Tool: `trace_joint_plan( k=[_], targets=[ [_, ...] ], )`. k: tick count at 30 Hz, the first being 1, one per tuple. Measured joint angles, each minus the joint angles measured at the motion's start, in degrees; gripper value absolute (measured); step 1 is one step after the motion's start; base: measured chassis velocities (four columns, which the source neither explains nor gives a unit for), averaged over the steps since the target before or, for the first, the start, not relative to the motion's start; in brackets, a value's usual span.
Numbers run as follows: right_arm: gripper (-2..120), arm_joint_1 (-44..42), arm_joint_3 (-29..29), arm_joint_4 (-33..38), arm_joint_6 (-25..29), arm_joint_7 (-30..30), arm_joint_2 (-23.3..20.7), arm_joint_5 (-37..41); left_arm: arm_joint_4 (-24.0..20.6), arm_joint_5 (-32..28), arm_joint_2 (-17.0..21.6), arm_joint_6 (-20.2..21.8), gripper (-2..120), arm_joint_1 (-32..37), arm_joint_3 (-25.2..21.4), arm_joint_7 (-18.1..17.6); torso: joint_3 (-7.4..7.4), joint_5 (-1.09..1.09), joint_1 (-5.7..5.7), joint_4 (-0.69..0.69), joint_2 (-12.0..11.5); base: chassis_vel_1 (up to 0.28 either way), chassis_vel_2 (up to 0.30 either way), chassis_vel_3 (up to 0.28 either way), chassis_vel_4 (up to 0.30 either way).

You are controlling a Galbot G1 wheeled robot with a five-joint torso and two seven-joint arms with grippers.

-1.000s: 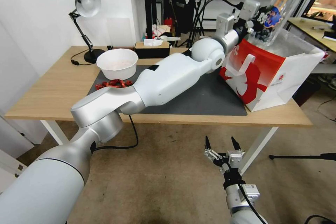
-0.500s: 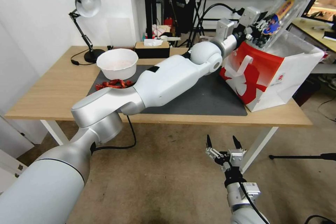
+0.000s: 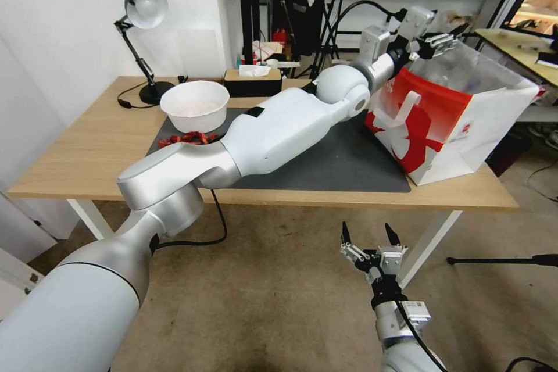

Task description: Close the takeout container lid, then place the container into the takeout bag.

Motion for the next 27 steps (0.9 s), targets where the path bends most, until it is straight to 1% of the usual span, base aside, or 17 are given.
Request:
trace_joint_plan(
  k=[1, 2, 7, 8, 10, 11, 12, 14, 15, 17, 18, 19, 21, 22, 24, 25, 27],
  targets=[
    [100, 0.1, 0.0, 0.0, 0.0, 0.0, 0.0, 0.0, -0.7, -0.1, 0.0, 0.3, 94, 0.3, 0.0, -0.4, 0.0, 0.0, 0.0, 0.0, 0.0, 0.0, 0.0, 0.0, 0.0],
    [100, 0.1, 0.0, 0.0, 0.0, 0.0, 0.0, 0.0, -1.5, -0.1, 0.0, 0.6, 97, 0.6, 0.1, -0.8, 0.0, 0.0, 0.0, 0.0, 0.0, 0.0, 0.0, 0.0, 0.0],
    [100, 0.2, -0.1, 0.0, -0.1, 0.0, 0.0, 0.1, -4.1, -0.3, 0.0, 1.4, 100, 2.0, 0.2, -2.5, 0.0, 0.0, 0.0, 0.0, 0.0, 0.0, 0.0, 0.0, 0.0],
    [100, 0.3, -0.2, 0.0, -0.2, 0.0, -0.1, 0.1, -5.5, -0.4, 0.0, 1.8, 100, 2.7, 0.1, -3.4, 0.0, 0.0, 0.0, 0.0, 0.0, 0.0, 0.0, 0.0, 0.0],
    [100, 0.4, -0.3, 0.0, -0.3, 0.1, -0.2, 0.1, -8.3, -0.5, 1.0, 2.3, 100, 4.2, -0.1, -4.6, -0.01, 0.0, 0.0, -0.06, 0.0, 0.0, 0.0, 0.0, 0.0],
    [100, 0.4, -0.3, 0.0, -0.3, 0.1, -0.2, 0.1, -8.3, -0.5, 1.0, 2.3, 100, 4.2, -0.1, -4.6, -0.01, 0.0, 0.0, -0.06, 0.0, 0.0, 0.0, 0.0, 0.0],
    [100, 0.5, -0.3, 0.0, -0.3, 0.1, -0.3, 0.1, -9.8, -0.5, 2.5, 2.4, 100, 5.1, -0.2, -5.1, -0.02, 0.0, -0.01, -0.06, 0.0, 0.0, 0.0, 0.0, 0.0],
    [100, 0.5, -0.3, 0.2, -0.4, 0.2, -0.4, 0.1, -14.2, -0.5, 7.8, 3.1, 100, 7.6, -0.7, -6.2, -0.01, 0.0, 0.0, 0.01, 0.0, 0.0, 0.0, 0.0, 0.0],
    [100, 0.5, -0.3, 0.2, -0.4, 0.2, -0.4, 0.1, -14.2, -0.5, 7.8, 3.1, 100, 7.6, -0.7, -6.2, -0.01, 0.0, 0.0, 0.01, 0.0, 0.0, 0.0, 0.0, 0.0],
    [100, 0.2, -0.3, 0.5, -0.4, 0.2, -0.5, 0.1, -19.0, -0.2, 13.0, 4.3, 100, 10.8, -1.8, -6.7, -0.01, -0.03, 0.01, 0.04, 0.0, 0.0, 0.0, 0.0, 0.0],
    [100, 0.2, -0.3, 0.5, -0.4, 0.2, -0.5, 0.1, -19.0, -0.2, 13.0, 4.3, 100, 10.8, -1.8, -6.7, -0.01, -0.03, 0.01, 0.04, 0.0, 0.0, 0.0, 0.0, 0.0],
    [100, 0.1, -0.3, 0.5, -0.5, 0.2, -0.5, 0.1, -21.6, 0.1, 15.5, 5.5, 100, 12.6, -2.6, -7.1, -0.01, -0.02, 0.0, 0.05, 0.0, 0.0, 0.0, 0.0, 0.0],
    [100, 0.1, -0.3, 0.5, -0.5, 0.3, -0.5, 0.0, -25.8, 0.6, 18.5, 8.2, 100, 15.4, -3.9, -8.4, -0.01, -0.02, 0.0, 0.01, 0.0, 0.0, 0.0, 0.0, 0.0],
    [100, 0.1, -0.3, 0.5, -0.5, 0.3, -0.5, 0.0, -25.8, 0.6, 18.5, 8.2, 100, 15.4, -3.9, -8.4, -0.01, -0.02, 0.0, 0.01, 0.0, 0.0, 0.0, 0.0, 0.0],
    [100, 0.0, -0.4, 0.6, -0.7, 0.4, -0.5, -0.1, -30.4, 1.9, 21.7, 11.8, 100, 19.6, -5.6, -11.5, -0.01, -0.01, 0.0, -0.02, 0.0, 0.0, 0.0, 0.0, 0.0],
    [100, 0.0, -0.4, 0.6, -0.7, 0.4, -0.5, -0.1, -30.4, 1.9, 21.7, 11.8, 100, 19.6, -5.6, -11.5, -0.01, -0.01, 0.0, -0.02, 0.0, 0.0, 0.0, 0.0, 0.0],
    [100, -0.2, -0.4, 0.8, -0.8, 0.5, -0.6, -0.2, -34.4, 3.3, 24.4, 14.5, 100, 24.0, -7.6, -15.1, -0.01, -0.02, 0.0, -0.01, 0.0, 0.0, 0.0, 0.0, 0.0]
  ],
)
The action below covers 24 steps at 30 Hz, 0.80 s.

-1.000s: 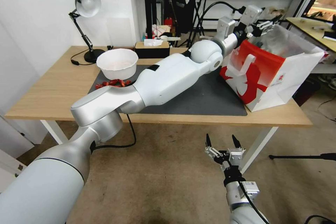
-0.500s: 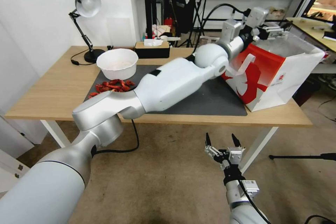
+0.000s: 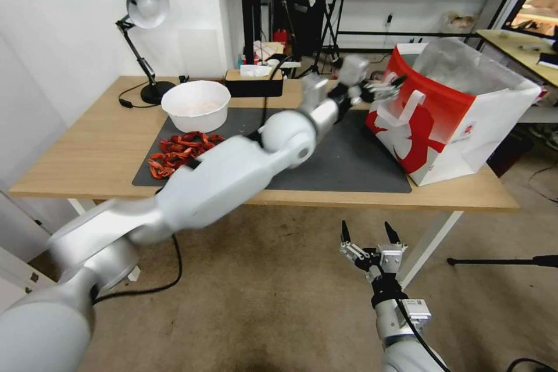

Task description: Close the takeout container lid, then place the container into the takeout bag.

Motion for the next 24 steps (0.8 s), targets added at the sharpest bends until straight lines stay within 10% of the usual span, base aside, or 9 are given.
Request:
trace_joint_plan(
  k=[13, 24],
  targets=[
    [100, 0.1, -0.1, 0.6, -0.5, 0.3, -0.9, -0.2, -19.3, 7.6, 14.7, 11.2, 100, 29.2, -20.1, -7.5, 0.0, 0.01, -0.01, 0.01, 0.0, 0.0, 0.0, 0.0, 0.0],
    [100, 0.2, 1.0, 1.7, -0.4, -0.6, -1.8, -0.4, -25.0, 17.9, 16.3, 4.1, 100, 56.6, -35.9, -4.4, 0.0, 0.02, -0.01, 0.02, 0.0, 0.0, 0.0, 0.0, 0.0]
  ],
)
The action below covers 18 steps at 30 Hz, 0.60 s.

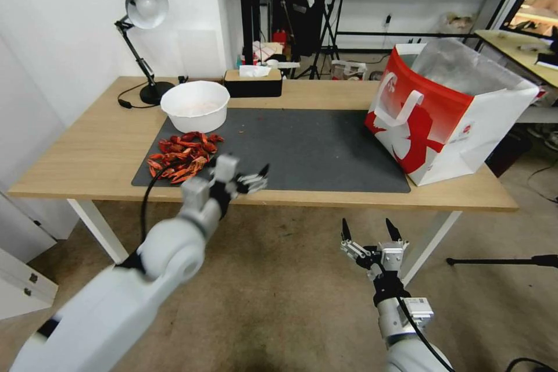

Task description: Close the takeout container lid, then place the container into the takeout bag.

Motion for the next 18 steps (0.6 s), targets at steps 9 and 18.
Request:
trace_joint_plan(
  k=[9, 18],
  targets=[
    [100, -1.8, 3.3, 0.9, 1.9, -3.8, 0.1, 1.5, -0.1, 8.4, -5.8, -15.1, 100, 12.8, -7.0, 0.3, 0.0, 0.02, 0.0, 0.0, 0.0, 0.0, 0.0, 0.0, 0.0],
    [100, -2.3, 5.5, 0.9, 4.2, -9.7, -0.4, 3.7, 1.3, 11.5, -10.3, -22.3, 100, 19.4, -9.7, 1.7, 0.01, 0.01, 0.01, -0.01, 0.0, 0.0, 0.0, 0.0, 0.0]
  ],
)
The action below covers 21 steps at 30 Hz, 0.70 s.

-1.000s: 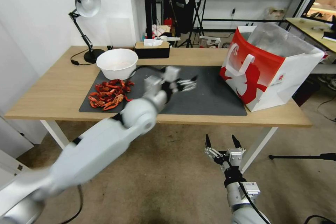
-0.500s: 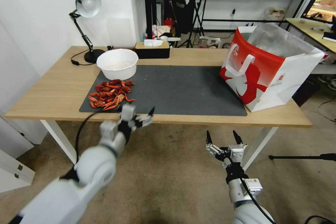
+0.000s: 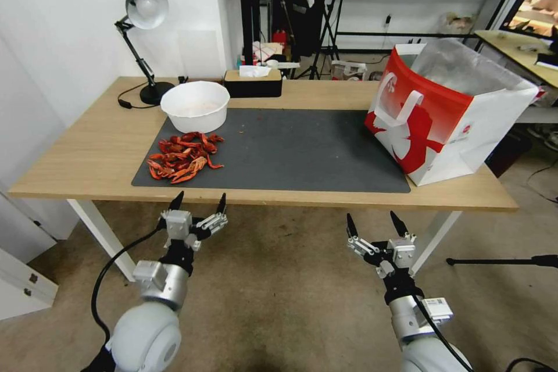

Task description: Close the takeout container lid, then place the container into the takeout bag.

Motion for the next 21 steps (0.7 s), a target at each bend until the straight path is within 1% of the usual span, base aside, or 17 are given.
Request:
trace_joint_plan(
  k=[1, 2, 4, 5, 21],
  targets=[
    [100, 0.0, 0.3, 0.0, 0.1, -0.5, 0.0, 0.2, 0.3, 0.2, -0.5, -0.9, 100, 0.5, -0.1, 0.1, 0.0, 0.0, 0.0, 0.0, 0.0, 0.0, 0.0, 0.0, 0.0],
    [100, 0.0, 0.3, 0.0, 0.1, -0.5, 0.0, 0.2, 0.3, 0.2, -0.5, -0.9, 100, 0.5, -0.1, 0.1, 0.0, 0.0, 0.0, 0.0, 0.0, 0.0, 0.0, 0.0, 0.0],
    [100, 0.0, 0.9, 0.0, 0.6, -2.3, -0.2, 1.3, 1.4, 1.0, -1.7, -3.4, 100, 1.5, -0.5, 0.4, 0.0, 0.0, 0.0, 0.0, 0.0, 0.0, 0.0, 0.0, 0.0],
    [100, 0.0, 0.9, 0.0, 0.7, -2.6, -0.2, 1.4, 1.5, 1.1, -2.0, -3.8, 100, 1.7, -0.7, 0.5, 0.0, 0.0, 0.0, 0.0, 0.0, 0.0, 0.0, 0.0, 0.0],
    [100, 0.0, 1.0, -0.1, 0.8, -2.7, -0.3, 1.6, 1.7, 1.0, -2.1, -3.9, 100, 1.4, -0.6, 0.5, 0.0, 0.0, 0.0, 0.0, 0.0, 0.0, 0.0, 0.0, 0.0]
  ],
)
